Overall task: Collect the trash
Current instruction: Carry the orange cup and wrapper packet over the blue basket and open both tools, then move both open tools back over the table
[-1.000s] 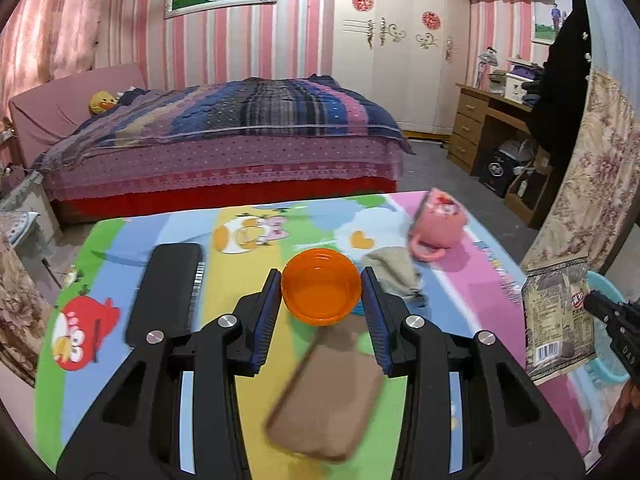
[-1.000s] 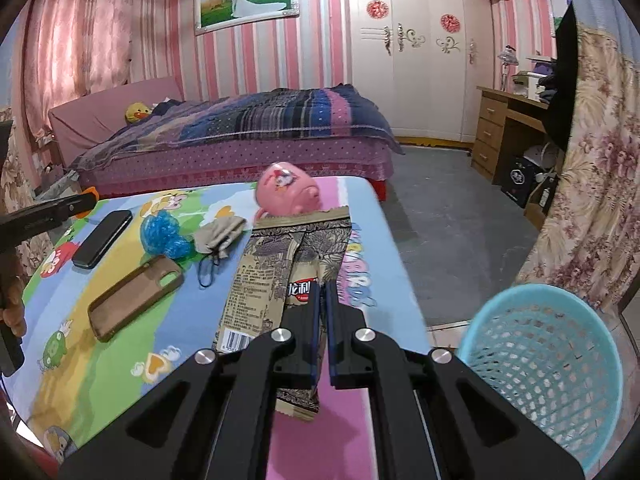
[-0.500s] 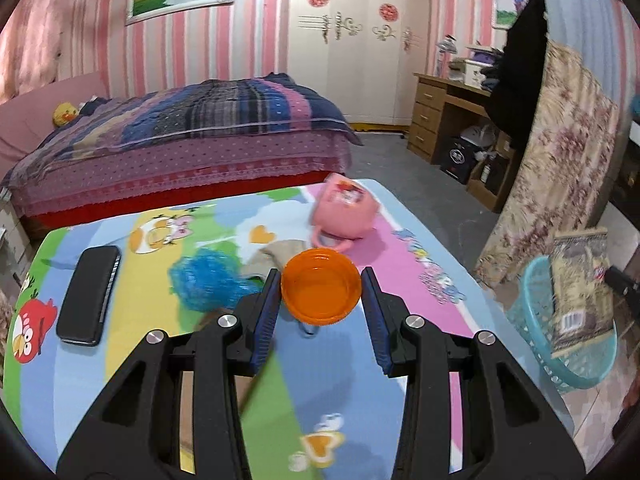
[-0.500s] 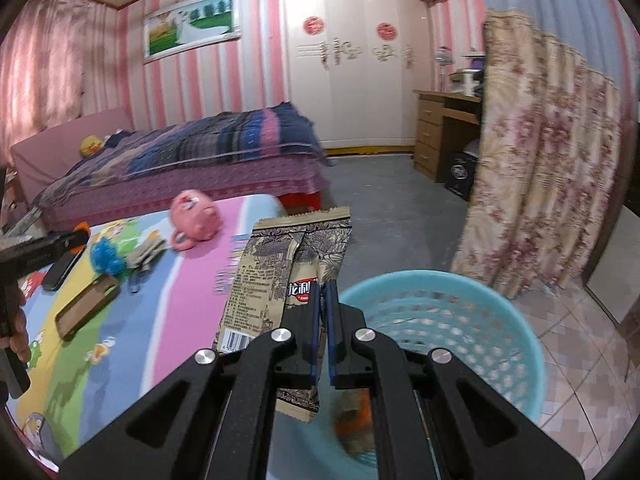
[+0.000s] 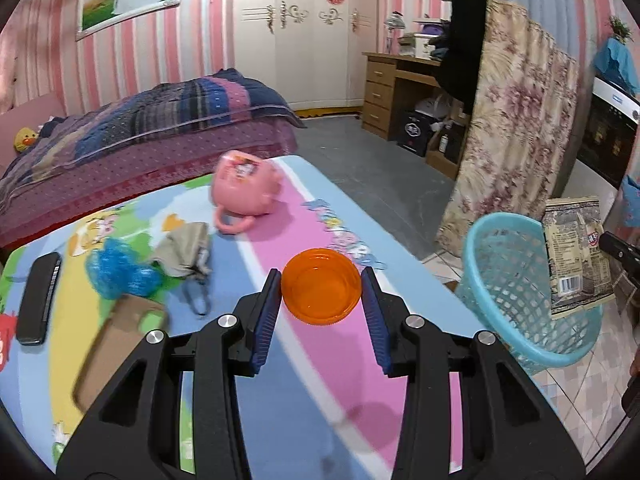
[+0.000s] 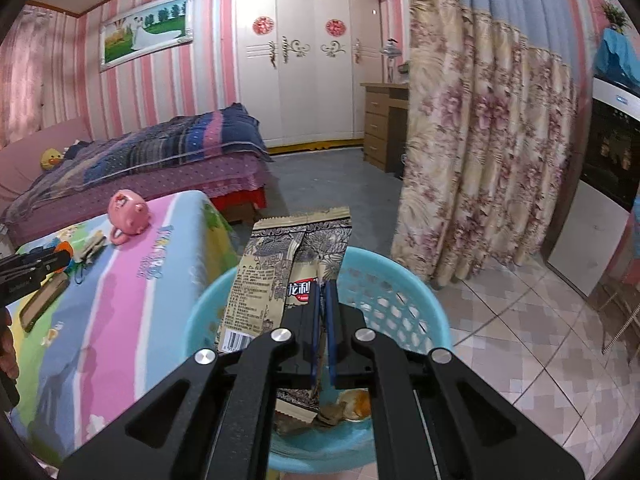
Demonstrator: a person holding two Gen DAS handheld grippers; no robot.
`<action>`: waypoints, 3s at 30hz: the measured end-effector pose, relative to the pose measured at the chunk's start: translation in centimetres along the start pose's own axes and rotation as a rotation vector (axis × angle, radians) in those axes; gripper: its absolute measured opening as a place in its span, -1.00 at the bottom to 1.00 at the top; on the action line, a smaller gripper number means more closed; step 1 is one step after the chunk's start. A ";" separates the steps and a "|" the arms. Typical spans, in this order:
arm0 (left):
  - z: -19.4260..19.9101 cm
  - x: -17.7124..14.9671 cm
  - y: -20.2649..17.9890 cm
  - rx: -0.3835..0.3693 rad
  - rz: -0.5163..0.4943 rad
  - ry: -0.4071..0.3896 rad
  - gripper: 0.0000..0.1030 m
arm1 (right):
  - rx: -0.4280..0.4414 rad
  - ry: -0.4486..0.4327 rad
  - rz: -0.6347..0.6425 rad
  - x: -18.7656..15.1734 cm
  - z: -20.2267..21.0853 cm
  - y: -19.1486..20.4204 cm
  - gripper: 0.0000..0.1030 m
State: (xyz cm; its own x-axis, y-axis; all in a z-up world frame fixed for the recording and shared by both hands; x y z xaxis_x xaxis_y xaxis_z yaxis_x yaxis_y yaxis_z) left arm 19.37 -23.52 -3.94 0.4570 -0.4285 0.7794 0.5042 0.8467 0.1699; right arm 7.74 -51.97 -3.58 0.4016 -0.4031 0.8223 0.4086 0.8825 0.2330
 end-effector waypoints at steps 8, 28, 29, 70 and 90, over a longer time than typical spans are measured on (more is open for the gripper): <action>-1.2 1.2 -6.7 -0.074 -0.096 -0.046 -0.23 | -0.062 -0.010 -0.010 0.0 -0.2 -2.8 -0.93; -5.5 5.6 -18.0 -0.201 -0.196 -0.062 0.40 | -0.122 -0.008 -0.064 -0.7 -0.8 -6.9 -0.93; -5.4 5.7 -17.6 -0.181 -0.186 -0.069 0.45 | -0.121 -0.007 -0.064 -0.7 -0.8 -6.9 -0.93; 4.4 1.4 6.4 0.193 0.039 -0.090 0.89 | -0.059 -0.081 0.027 -0.2 -1.5 7.4 0.91; 4.3 -1.9 19.3 0.327 0.172 -0.026 0.89 | 0.155 -0.038 0.150 0.3 -4.9 22.9 0.91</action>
State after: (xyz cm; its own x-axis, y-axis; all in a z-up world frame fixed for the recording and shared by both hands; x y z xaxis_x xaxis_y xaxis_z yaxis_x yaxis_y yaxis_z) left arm 25.08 -4.99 0.40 0.4942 -0.2667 0.8274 0.1586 0.9635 0.2158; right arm 21.24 -33.06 -0.50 0.4162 -0.2577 0.8720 0.2144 0.9598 0.1813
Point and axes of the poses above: each gripper's, at about its wrist camera, not at the fingertips, and z roughly against the way its jaws point, y to its left, x to its top, the point moved 3 cm from there along -z, roughly the way its jaws point, and after that the axes turned 13 degrees about -z, right-handed, at the moved point
